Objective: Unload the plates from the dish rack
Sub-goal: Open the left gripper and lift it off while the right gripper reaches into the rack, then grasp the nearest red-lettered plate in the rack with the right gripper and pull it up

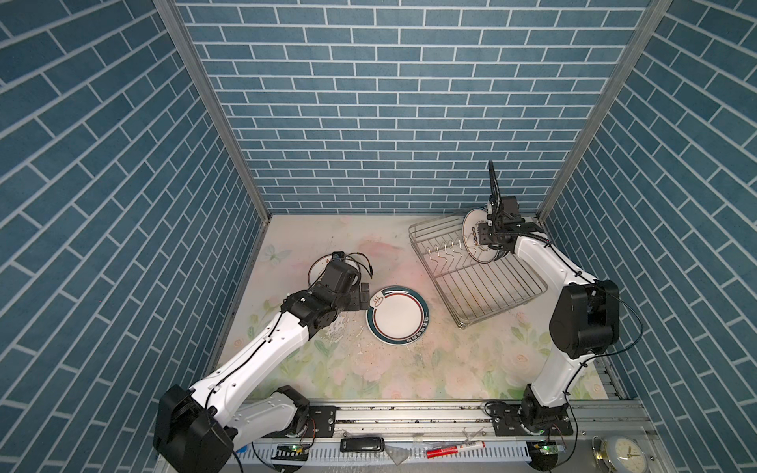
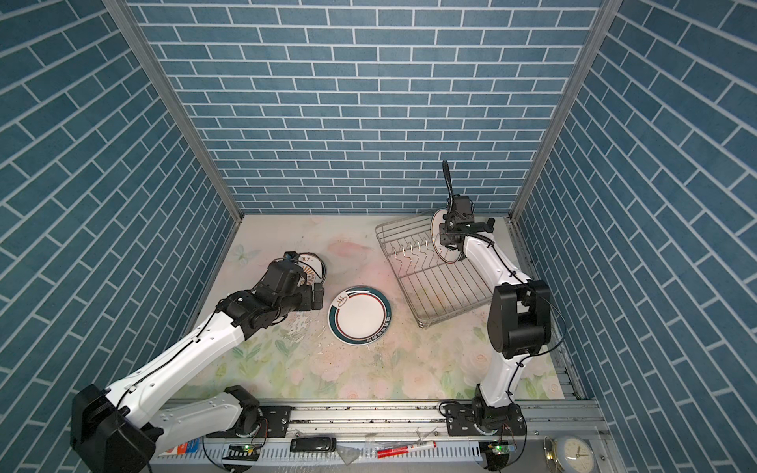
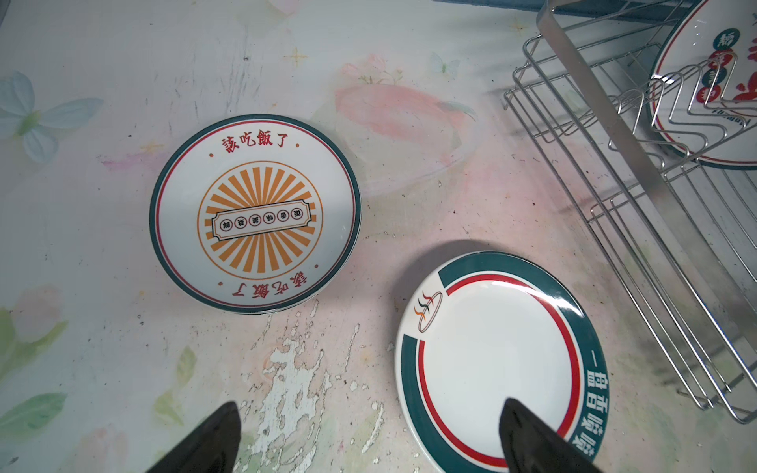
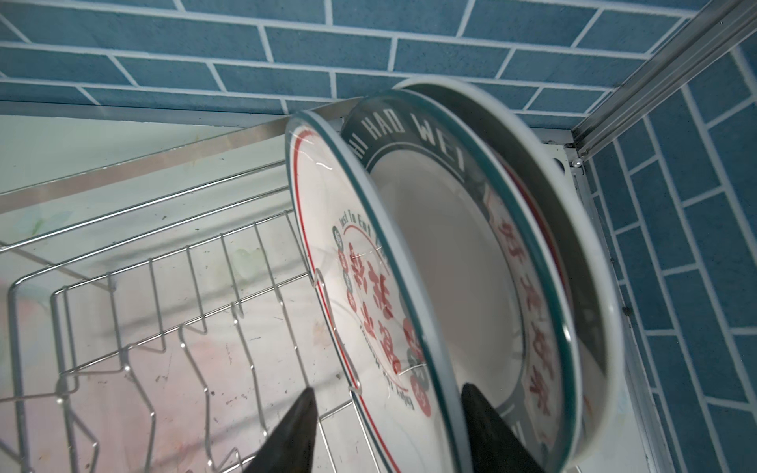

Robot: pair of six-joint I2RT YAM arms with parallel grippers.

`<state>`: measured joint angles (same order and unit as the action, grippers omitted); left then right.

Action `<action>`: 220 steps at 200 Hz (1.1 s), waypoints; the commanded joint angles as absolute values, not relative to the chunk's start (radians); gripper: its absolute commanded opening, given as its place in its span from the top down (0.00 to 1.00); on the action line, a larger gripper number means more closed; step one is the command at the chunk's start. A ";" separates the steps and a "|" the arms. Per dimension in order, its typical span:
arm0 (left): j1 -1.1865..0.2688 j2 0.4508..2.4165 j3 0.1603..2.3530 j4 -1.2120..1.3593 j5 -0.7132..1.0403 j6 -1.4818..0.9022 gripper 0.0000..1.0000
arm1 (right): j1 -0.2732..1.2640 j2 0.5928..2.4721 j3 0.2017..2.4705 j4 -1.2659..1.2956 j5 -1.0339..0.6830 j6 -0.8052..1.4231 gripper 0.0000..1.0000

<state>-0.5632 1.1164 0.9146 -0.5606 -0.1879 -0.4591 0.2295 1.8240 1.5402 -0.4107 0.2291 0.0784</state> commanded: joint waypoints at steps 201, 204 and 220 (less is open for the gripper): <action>-0.549 1.054 0.923 -0.609 -0.325 -0.395 0.01 | 0.200 1.857 1.433 -0.157 0.210 -0.155 0.92; -0.549 1.054 0.923 -0.610 -0.325 -0.396 0.01 | 0.199 1.854 1.433 -0.158 0.209 -0.154 0.94; -0.546 1.058 0.928 -0.614 -0.327 -0.396 0.01 | 0.201 1.837 1.428 -0.156 0.204 -0.157 0.95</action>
